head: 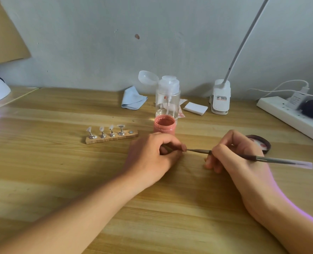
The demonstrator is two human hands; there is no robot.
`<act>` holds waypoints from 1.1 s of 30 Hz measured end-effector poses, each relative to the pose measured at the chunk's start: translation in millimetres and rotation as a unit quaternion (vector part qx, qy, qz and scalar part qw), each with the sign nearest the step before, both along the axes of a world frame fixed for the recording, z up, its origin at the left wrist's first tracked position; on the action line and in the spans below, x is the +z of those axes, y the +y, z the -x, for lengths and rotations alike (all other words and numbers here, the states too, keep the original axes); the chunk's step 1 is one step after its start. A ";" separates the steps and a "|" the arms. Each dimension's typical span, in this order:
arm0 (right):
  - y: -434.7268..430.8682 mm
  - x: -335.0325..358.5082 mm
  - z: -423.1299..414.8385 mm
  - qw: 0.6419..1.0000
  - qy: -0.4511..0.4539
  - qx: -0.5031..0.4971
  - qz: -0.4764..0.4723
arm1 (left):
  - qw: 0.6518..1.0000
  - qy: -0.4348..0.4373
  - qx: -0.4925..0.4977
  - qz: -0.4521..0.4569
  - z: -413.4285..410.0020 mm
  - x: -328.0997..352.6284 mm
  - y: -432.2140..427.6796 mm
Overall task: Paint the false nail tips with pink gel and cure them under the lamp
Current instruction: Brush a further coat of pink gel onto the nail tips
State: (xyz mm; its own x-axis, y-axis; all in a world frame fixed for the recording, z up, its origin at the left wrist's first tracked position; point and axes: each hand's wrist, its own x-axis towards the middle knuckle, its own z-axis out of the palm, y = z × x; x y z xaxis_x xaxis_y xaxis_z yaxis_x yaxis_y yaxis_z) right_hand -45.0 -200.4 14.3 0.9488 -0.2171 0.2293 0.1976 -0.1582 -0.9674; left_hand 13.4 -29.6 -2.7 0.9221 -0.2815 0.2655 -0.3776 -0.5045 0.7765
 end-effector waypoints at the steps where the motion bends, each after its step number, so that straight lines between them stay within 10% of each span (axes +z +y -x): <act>1: 0.4 0.3 0.2 1.000 0.000 0.002 -0.001 | 1.000 0.000 0.002 0.000 0.1 0.0 0.1; 33: 0.3 -1.3 2.5 0.999 -0.032 0.016 0.008 | 1.000 -0.009 -0.003 0.010 0.0 -0.4 -0.8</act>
State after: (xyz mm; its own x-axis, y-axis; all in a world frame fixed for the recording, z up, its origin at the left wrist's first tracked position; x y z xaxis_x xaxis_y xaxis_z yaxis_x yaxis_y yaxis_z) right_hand -47.4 -200.1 13.0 0.9385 -0.1834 0.2924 0.2636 -0.1660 -0.9502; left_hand 13.3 -30.3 -3.2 0.9156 -0.2819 0.2869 -0.3941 -0.4863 0.7799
